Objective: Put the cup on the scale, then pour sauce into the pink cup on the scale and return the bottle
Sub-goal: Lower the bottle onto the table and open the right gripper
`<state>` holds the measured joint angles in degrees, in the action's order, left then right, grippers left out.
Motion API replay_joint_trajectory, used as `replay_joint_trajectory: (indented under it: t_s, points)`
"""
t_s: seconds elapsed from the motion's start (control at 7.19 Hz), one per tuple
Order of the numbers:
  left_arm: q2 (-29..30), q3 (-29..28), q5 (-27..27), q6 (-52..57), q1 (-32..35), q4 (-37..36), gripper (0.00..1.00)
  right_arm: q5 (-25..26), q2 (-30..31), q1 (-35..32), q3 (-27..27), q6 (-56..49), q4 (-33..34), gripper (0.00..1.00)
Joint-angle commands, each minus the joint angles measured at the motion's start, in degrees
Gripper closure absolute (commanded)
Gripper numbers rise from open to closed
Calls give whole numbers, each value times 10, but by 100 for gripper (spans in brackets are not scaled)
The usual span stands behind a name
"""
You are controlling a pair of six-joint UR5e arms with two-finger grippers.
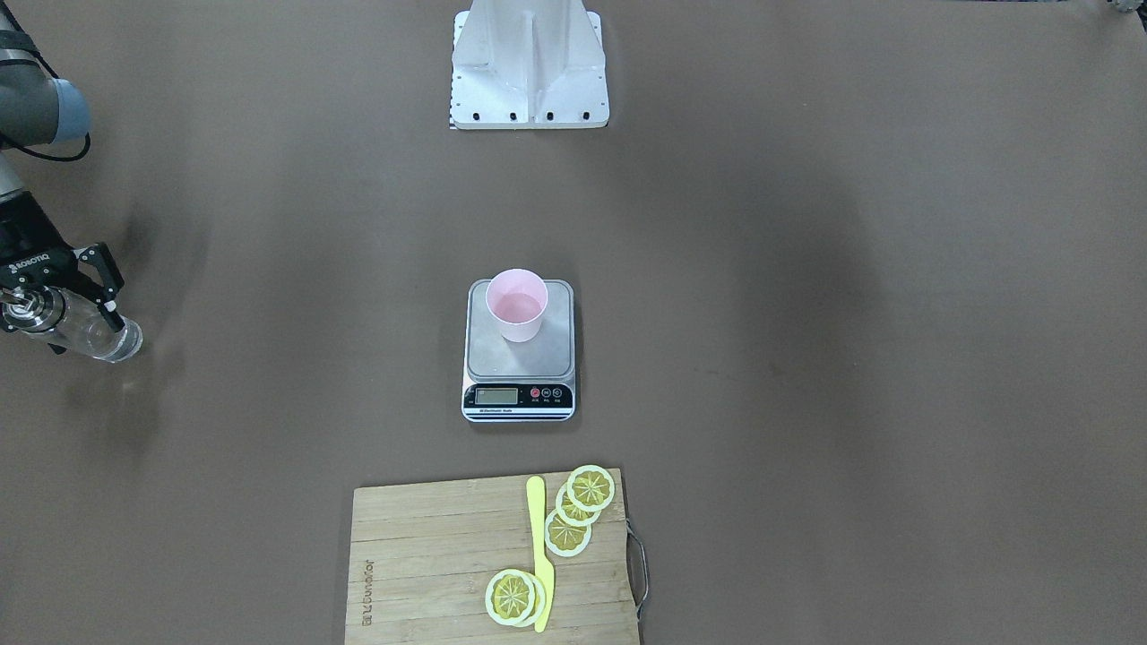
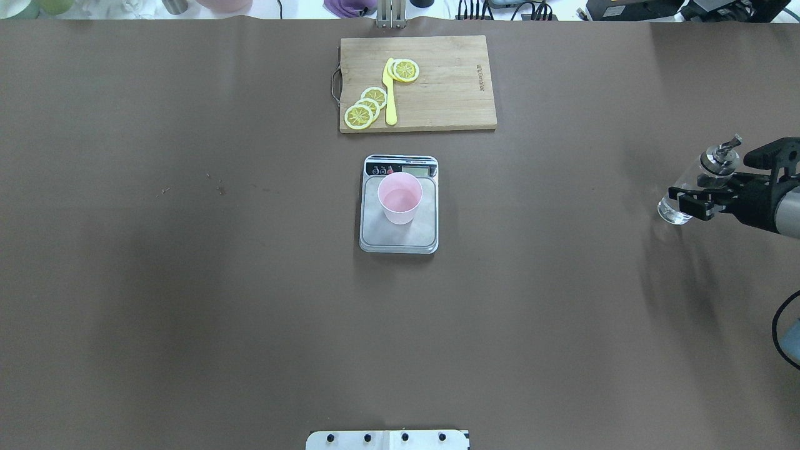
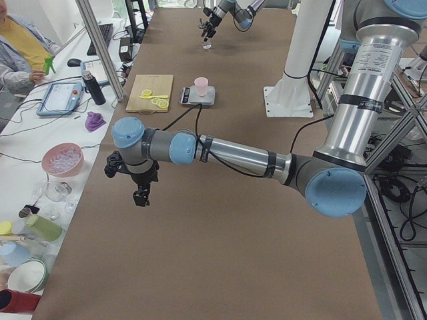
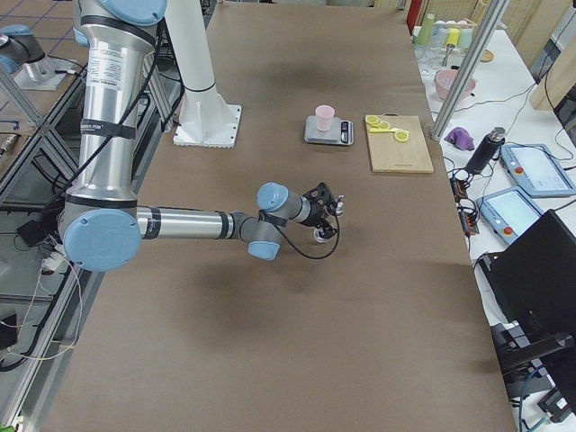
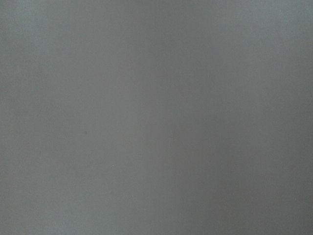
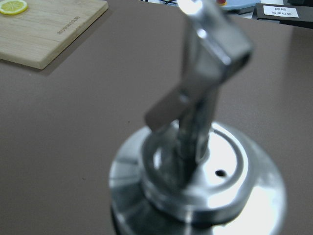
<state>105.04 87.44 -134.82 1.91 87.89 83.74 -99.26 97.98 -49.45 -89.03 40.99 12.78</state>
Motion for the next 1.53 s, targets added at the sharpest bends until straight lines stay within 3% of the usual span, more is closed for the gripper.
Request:
replay_joint_trajectory:
  t_s: [0.0, 0.83, 0.97, 1.11, 1.25, 1.39]
  points:
    - [1, 4, 1, -1, 0, -2, 2, -1, -2, 1, 4, -3, 0, 77]
    - [1, 11, 1, -2, 0, -5, 2, -1, -3, 1, 11, 1, -2, 60]
    - [1, 13, 1, -3, 0, -5, 2, -1, -4, 1, 9, 2, -1, 39]
    - [0, 18, 2, -3, 0, -6, 2, -4, -3, 1, 9, 1, -2, 8]
    - [1, 19, 2, -5, 0, -6, 2, -13, -3, 1, 8, 0, -2, 0]
    - [2, 19, 2, -5, 0, -6, 2, -19, -3, 0, 5, 0, -2, 0]
